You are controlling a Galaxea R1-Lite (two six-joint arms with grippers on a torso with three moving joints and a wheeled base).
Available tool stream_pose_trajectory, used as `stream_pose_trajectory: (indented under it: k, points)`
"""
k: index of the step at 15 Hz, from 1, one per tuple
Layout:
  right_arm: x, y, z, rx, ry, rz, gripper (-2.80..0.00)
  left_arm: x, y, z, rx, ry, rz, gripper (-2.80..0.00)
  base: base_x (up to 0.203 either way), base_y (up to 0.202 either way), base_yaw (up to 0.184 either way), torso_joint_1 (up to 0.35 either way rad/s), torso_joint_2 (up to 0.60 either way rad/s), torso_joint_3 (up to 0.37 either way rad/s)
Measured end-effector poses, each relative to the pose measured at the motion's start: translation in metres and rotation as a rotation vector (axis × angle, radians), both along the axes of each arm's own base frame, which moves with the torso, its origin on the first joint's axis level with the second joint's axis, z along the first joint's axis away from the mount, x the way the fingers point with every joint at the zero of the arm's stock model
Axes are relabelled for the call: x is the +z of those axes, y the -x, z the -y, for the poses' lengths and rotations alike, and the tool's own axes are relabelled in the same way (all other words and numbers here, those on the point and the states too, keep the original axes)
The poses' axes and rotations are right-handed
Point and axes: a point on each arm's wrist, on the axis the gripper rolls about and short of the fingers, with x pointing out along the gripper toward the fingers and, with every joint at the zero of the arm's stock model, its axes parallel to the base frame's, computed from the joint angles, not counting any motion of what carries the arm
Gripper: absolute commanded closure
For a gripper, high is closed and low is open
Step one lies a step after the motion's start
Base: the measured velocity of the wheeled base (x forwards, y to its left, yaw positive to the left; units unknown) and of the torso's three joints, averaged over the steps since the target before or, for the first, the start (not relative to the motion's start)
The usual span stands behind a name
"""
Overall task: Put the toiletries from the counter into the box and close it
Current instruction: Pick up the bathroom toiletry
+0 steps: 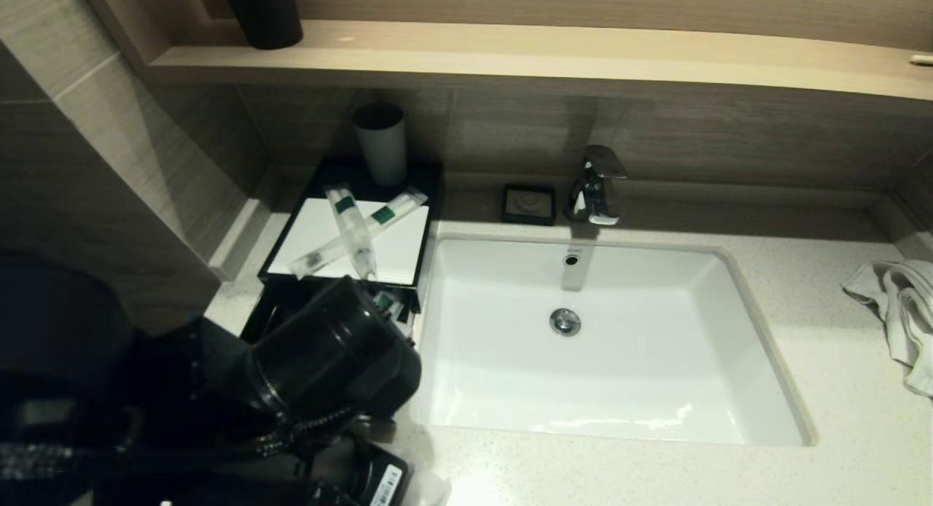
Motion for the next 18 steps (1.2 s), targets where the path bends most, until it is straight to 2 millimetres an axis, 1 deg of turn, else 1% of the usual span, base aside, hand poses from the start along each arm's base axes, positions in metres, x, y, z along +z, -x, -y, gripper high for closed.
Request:
stream_pose_trajectory:
  k: [3, 7, 14, 17, 18]
  points:
    - [0.000, 0.000, 0.000, 0.000, 0.000, 0.000, 0.00, -0.009, -0.007, 0.011, -0.044, -0.052, -0.006, 0.00, 0.000, 0.000, 0.000, 0.000, 0.00, 0.000]
    - [0.000, 0.000, 0.000, 0.000, 0.000, 0.000, 0.00, -0.020, -0.014, 0.021, -0.093, -0.094, -0.001, 0.00, 0.000, 0.000, 0.000, 0.000, 0.00, 0.000]
    - [0.000, 0.000, 0.000, 0.000, 0.000, 0.000, 0.00, -0.032, -0.022, 0.033, -0.158, -0.157, 0.030, 0.00, 0.000, 0.000, 0.000, 0.000, 0.00, 0.000]
    - [0.000, 0.000, 0.000, 0.000, 0.000, 0.000, 0.00, -0.035, -0.026, 0.037, -0.159, -0.150, 0.038, 0.00, 0.000, 0.000, 0.000, 0.000, 0.00, 0.000]
    - [0.000, 0.000, 0.000, 0.000, 0.000, 0.000, 0.00, -0.035, -0.027, 0.038, -0.158, -0.146, 0.041, -2.80, 0.000, 0.000, 0.000, 0.000, 0.00, 0.000]
